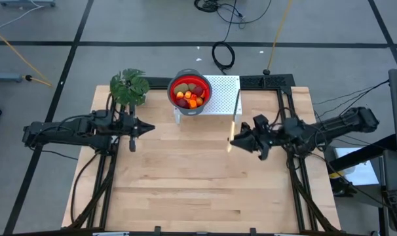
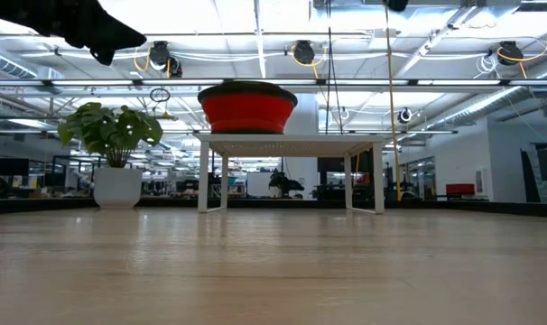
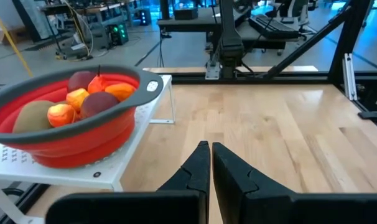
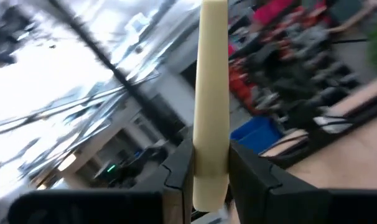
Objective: Pick & Place Fruit
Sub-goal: Put the yellow table knife on the shelf
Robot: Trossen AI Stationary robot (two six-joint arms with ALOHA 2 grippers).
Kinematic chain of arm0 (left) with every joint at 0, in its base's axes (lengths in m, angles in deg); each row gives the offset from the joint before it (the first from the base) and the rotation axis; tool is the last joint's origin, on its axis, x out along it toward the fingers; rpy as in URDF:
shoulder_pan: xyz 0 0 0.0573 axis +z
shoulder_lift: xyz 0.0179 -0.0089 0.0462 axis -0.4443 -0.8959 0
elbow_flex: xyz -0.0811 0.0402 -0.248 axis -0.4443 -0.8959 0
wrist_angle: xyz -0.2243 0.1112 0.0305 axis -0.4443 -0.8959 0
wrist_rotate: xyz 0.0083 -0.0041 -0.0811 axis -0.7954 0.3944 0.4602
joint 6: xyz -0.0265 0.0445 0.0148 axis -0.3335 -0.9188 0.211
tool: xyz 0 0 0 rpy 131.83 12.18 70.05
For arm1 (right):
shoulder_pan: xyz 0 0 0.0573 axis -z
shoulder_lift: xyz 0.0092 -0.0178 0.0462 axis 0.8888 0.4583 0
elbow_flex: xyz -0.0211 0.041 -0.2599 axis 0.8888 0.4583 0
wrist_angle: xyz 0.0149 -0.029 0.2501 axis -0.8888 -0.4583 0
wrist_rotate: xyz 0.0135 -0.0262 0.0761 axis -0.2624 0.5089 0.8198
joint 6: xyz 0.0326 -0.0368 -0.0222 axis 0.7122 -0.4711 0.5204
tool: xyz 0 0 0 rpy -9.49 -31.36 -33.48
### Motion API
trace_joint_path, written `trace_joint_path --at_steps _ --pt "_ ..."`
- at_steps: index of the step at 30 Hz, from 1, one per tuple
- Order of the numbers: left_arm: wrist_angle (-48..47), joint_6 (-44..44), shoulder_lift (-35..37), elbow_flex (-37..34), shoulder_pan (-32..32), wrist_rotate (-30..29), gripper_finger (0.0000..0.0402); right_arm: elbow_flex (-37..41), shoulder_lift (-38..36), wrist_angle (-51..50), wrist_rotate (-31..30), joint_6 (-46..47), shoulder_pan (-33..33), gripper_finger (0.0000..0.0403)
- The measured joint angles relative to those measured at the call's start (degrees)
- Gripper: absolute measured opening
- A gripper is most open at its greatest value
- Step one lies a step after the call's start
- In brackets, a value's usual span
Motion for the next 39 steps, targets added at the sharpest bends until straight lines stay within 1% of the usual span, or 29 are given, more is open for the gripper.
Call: trace_joint_path --at_steps 1,6,11,13,17,22,25,29,31,35,39 --pt "-0.28 0.02 0.00 0.00 0.00 0.01 0.0019 0.00 0.00 -0.75 -0.47 0.72 1.01 0.0066" --pt "-1.37 0.38 0.00 0.00 0.00 0.01 0.0019 0.00 0.02 -6.02 -7.71 4.53 5.20 0.0066" --pt "-1.84 0.52 0.00 0.00 0.01 0.00 0.0019 0.00 0.00 -9.08 -11.39 7.77 8.65 0.0066" --pt "-1.75 0.68 0.00 0.00 0.00 0.01 0.0019 -1.07 0.00 -12.18 -12.50 9.10 9.75 0.0066" --pt "-1.77 1.13 0.00 0.00 0.00 0.01 0.0019 -7.40 0.30 -25.03 -13.61 9.39 11.86 0.0066" --pt "-1.77 0.79 0.00 0.00 0.00 0.01 0.0019 -17.44 2.84 -41.54 -13.83 12.89 14.76 0.0066" --pt "-1.82 0.63 0.00 0.00 0.00 0.27 0.0019 -23.30 5.85 -52.03 -13.72 16.12 16.28 0.0066" --pt "-1.89 0.43 0.00 0.00 0.00 0.56 0.0019 -31.15 11.58 -62.25 -13.00 19.30 18.53 0.0066" --pt "-1.95 0.35 0.00 0.00 0.00 0.55 0.0019 -35.07 14.63 -65.90 -10.63 19.78 20.04 0.0066" --pt "-1.97 0.21 0.00 0.00 0.00 0.56 0.0019 -41.61 20.63 -75.17 -4.65 23.75 23.44 0.0066" --pt "-1.97 0.21 0.00 0.00 0.00 0.58 0.0019 -45.58 25.41 -83.80 0.69 25.67 26.87 0.0066"
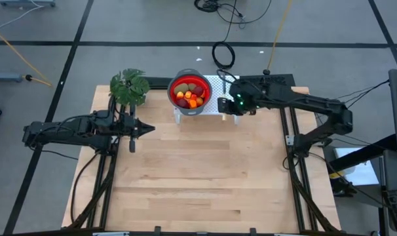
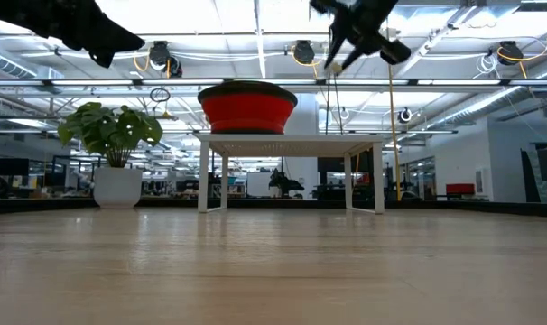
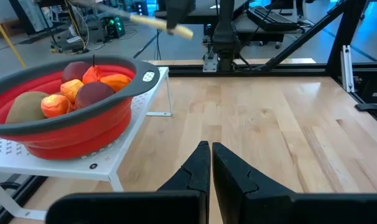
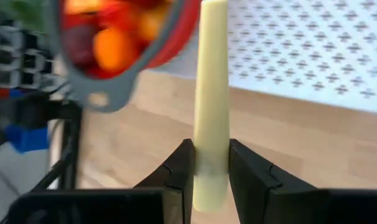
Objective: Pick & Place Fruit
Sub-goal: Put the yellow table knife on the shelf
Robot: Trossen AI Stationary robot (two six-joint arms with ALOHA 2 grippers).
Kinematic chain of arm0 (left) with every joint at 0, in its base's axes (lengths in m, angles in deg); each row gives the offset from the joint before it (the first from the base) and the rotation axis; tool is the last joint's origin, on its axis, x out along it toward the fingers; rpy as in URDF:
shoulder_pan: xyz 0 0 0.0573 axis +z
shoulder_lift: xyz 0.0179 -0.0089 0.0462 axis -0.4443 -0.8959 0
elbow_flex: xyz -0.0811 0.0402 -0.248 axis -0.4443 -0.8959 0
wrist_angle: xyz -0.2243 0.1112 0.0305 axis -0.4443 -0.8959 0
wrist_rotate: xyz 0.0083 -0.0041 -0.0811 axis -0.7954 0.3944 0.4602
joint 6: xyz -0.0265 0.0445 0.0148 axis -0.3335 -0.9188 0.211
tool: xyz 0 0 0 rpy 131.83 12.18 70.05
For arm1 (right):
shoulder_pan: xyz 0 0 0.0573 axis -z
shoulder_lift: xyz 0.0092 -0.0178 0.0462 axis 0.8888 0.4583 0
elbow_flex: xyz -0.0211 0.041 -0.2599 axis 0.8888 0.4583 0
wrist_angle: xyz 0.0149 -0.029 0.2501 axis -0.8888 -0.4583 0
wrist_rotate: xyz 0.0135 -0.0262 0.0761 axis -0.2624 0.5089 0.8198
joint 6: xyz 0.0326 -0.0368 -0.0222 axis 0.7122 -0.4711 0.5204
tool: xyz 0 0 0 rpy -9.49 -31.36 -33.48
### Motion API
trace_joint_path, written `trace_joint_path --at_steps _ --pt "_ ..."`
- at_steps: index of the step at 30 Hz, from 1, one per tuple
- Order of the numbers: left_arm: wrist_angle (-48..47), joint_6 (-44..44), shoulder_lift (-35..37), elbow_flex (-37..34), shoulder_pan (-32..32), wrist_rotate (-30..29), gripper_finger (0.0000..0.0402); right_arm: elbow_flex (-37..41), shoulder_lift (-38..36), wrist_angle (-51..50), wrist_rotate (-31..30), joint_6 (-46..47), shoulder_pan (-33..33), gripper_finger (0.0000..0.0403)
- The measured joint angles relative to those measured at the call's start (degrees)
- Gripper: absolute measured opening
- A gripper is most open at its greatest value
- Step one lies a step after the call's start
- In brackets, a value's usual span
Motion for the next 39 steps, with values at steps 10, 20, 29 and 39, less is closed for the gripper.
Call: trace_joint_path --at_steps 10,20,29,39 --pt "0.22 -0.38 0.00 0.00 0.00 -0.03 0.0019 -1.04 4.98 -4.26 5.29 2.43 6.71 0.0066" --pt "0.26 -2.16 0.00 0.00 0.00 -0.04 0.0019 -1.06 6.40 -5.24 6.28 1.48 11.61 0.0066" --pt "0.26 -1.79 0.00 0.00 0.00 -0.05 0.0019 -0.94 11.10 -5.56 10.83 -0.79 12.57 0.0066" --pt "0.26 -1.51 0.00 0.00 0.00 0.00 0.0019 -1.00 13.82 -5.66 13.09 -2.95 14.04 0.0066"
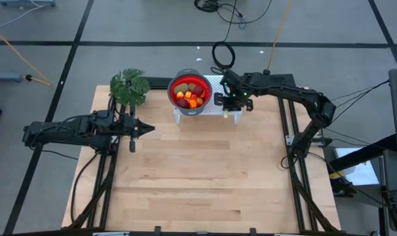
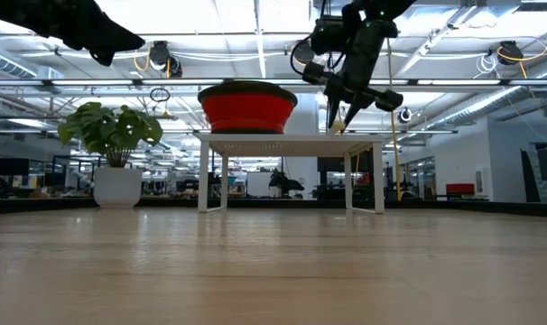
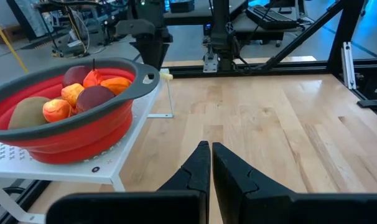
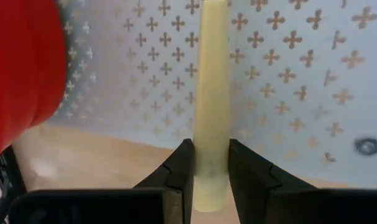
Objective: Pick & Place Fruit
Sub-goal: Put the yellow table knife on the shelf
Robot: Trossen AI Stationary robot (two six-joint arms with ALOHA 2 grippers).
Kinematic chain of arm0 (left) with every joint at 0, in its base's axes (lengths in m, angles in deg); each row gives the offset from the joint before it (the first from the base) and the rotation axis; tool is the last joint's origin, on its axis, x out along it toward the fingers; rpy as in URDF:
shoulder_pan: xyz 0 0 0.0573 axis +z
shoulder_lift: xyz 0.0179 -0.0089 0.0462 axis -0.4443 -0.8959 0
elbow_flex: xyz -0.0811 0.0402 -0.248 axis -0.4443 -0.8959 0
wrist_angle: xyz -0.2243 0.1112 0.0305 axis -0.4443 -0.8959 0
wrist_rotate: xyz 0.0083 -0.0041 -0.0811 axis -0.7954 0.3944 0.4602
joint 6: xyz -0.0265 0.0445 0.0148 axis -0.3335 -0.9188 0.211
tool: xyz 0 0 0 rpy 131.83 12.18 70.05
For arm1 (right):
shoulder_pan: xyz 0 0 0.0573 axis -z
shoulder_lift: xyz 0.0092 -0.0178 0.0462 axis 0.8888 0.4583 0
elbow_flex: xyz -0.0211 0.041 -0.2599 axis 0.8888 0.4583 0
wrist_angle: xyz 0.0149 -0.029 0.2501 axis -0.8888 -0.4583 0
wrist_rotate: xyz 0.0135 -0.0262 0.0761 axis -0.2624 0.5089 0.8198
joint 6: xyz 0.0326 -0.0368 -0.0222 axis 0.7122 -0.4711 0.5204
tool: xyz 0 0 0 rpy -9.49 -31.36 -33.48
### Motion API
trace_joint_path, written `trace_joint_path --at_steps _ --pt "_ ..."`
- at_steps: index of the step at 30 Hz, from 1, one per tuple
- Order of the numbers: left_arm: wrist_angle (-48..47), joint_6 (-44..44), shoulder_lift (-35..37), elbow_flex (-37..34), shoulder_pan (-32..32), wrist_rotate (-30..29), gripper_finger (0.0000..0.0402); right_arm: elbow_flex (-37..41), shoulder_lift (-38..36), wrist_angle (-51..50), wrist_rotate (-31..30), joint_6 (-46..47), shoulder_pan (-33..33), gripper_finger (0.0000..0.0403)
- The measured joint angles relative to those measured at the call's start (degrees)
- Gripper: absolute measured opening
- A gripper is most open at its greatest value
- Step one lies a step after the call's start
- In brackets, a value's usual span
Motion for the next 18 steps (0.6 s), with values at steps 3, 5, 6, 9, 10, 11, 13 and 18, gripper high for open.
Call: trace_joint_path --at_steps 3,5,6,9,10,11,13,18 --pt "-0.02 -0.02 0.00 0.00 0.00 0.00 0.0019 0.00 0.15 -0.04 -0.08 -0.20 0.76 0.0066" --pt "0.04 -0.34 0.00 0.00 0.00 -0.01 0.0019 0.00 0.09 0.10 -0.10 -0.46 1.47 0.0066" --pt "0.13 -0.60 0.00 0.00 0.01 0.01 0.0019 0.00 0.07 0.23 -0.05 -0.93 1.86 0.0066" --pt "0.33 -1.05 0.00 0.00 0.00 0.00 0.0019 0.00 0.11 0.24 -0.04 -1.91 2.90 0.0066" --pt "0.33 -1.09 0.00 0.00 0.00 0.02 0.0019 0.00 0.11 0.24 -0.04 -2.21 3.24 0.0066" --pt "0.33 -1.07 0.00 0.00 0.01 0.02 0.0019 0.00 0.09 0.24 -0.04 -2.43 3.46 0.0066" --pt "0.35 -1.04 0.00 0.00 0.02 0.02 0.0019 0.00 0.09 0.18 -0.10 -3.04 3.97 0.0066" --pt "0.38 -0.87 0.00 0.00 0.00 0.04 0.0019 0.00 0.09 0.20 -0.04 -4.46 4.41 0.0066"
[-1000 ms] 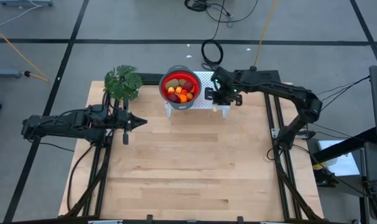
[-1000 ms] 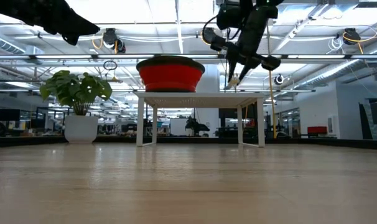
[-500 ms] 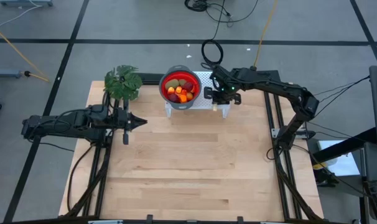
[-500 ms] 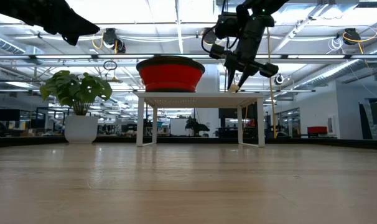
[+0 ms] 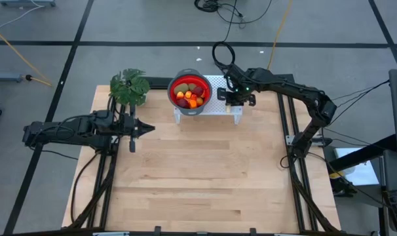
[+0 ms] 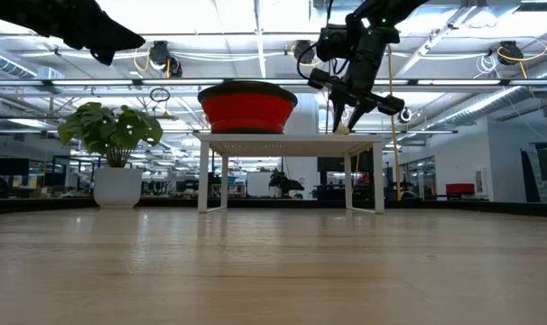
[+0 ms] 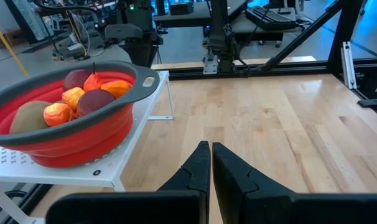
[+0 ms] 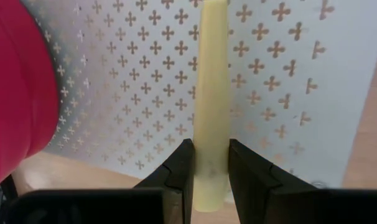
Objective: Pick & Place Fruit
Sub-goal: Put the yellow table knife on the shelf
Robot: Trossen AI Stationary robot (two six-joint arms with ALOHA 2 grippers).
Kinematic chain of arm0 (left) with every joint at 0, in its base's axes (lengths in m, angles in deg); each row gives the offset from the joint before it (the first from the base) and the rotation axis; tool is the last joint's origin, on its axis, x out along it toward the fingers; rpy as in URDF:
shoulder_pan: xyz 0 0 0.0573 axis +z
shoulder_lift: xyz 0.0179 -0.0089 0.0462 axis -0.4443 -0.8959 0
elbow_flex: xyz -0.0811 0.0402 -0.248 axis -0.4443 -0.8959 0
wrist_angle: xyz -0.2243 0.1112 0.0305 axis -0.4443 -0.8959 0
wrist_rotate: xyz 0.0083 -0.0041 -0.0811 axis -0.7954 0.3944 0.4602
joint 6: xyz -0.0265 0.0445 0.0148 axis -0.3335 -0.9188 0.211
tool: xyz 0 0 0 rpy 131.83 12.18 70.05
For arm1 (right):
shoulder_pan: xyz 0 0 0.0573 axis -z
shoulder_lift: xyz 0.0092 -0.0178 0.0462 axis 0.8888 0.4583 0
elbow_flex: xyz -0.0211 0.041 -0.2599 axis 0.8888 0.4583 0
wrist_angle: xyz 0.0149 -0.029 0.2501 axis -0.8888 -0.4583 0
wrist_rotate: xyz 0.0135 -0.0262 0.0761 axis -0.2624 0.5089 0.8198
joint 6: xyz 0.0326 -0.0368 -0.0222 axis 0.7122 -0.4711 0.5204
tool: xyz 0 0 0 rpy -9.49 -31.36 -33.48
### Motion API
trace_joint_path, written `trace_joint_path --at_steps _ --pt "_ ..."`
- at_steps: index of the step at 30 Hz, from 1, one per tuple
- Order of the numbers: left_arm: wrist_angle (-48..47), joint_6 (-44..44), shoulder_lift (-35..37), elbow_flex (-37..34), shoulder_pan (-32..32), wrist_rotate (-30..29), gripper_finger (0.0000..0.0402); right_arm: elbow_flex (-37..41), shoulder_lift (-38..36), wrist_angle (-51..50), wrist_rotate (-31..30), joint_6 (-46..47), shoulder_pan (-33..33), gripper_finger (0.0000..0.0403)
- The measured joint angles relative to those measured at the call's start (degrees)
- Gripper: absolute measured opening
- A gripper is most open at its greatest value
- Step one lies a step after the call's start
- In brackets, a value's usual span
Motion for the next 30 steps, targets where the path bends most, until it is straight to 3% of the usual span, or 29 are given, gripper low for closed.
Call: trace_joint_path --at_steps 30 --pt "0.48 0.55 -0.02 0.00 0.02 0.00 0.0019 3.13 -0.32 1.90 -1.57 -0.42 -0.59 0.0081"
